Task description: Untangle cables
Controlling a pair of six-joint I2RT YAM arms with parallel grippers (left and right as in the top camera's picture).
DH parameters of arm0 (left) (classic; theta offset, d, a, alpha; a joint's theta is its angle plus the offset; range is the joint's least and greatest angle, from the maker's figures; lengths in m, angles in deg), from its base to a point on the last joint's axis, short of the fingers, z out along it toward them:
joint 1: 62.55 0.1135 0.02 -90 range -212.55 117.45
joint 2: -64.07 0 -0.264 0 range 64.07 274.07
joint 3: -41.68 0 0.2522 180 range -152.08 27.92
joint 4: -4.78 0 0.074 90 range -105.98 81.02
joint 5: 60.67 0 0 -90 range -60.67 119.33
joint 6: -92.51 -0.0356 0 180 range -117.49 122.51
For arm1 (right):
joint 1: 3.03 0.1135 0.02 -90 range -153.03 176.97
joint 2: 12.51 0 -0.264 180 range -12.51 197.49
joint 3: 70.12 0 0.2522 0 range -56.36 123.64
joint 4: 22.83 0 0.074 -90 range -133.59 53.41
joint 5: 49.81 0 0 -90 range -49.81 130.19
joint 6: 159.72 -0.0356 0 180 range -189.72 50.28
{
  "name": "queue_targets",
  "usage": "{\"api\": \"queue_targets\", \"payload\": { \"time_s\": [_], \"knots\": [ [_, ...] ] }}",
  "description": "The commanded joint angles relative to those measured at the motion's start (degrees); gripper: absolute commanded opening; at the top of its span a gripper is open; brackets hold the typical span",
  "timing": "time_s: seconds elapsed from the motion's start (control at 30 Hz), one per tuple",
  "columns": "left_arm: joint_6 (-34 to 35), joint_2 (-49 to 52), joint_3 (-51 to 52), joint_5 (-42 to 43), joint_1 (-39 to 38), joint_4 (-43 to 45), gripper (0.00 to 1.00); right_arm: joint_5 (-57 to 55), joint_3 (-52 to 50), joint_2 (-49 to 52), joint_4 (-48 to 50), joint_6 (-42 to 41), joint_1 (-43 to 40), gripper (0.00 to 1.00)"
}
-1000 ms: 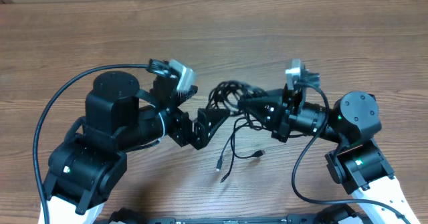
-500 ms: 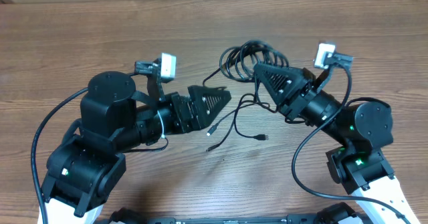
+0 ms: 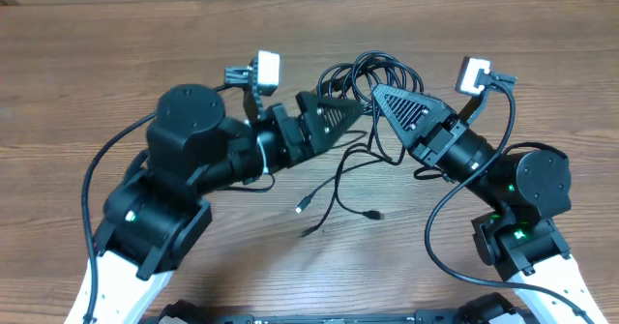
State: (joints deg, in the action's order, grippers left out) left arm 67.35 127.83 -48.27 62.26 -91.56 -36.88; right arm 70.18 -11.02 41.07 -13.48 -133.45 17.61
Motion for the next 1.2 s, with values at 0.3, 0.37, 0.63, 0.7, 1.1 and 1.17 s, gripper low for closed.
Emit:
{"api": "queue_targets", "payload": {
  "time_s": [0.3,0.37,0.63,0.7,1.1,1.17],
  "knots": [
    [3.3,4.9,-1.1,-1.8,-0.3,7.2,0.70,0.9,0.4,-0.7,0.8,-0.8,-0.1,0.04],
    [3.5,5.5,-1.1,-1.8,-0.3,7.1,0.58,1.8,0.4,-0.7,0.8,-0.8,-0.1,0.04],
    [3.4,5.6,-1.1,-0.3,-0.3,6.8,0.27,2.1,0.4,-0.7,0.8,-0.8,-0.1,0.04],
    [3.3,5.6,-1.1,-0.3,-0.3,6.8,0.22,2.3,0.4,-0.7,0.8,-0.8,-0.1,0.04],
    [-8.3,5.6,-1.1,-0.4,-0.3,6.1,0.04,4.8,0.4,-0.7,-6.0,-0.7,-0.1,0.04],
    [-13.5,5.6,-1.1,-0.5,-0.1,5.2,0.04,4.9,0.4,-0.7,-8.0,1.6,-0.1,0.04]
  ]
}}
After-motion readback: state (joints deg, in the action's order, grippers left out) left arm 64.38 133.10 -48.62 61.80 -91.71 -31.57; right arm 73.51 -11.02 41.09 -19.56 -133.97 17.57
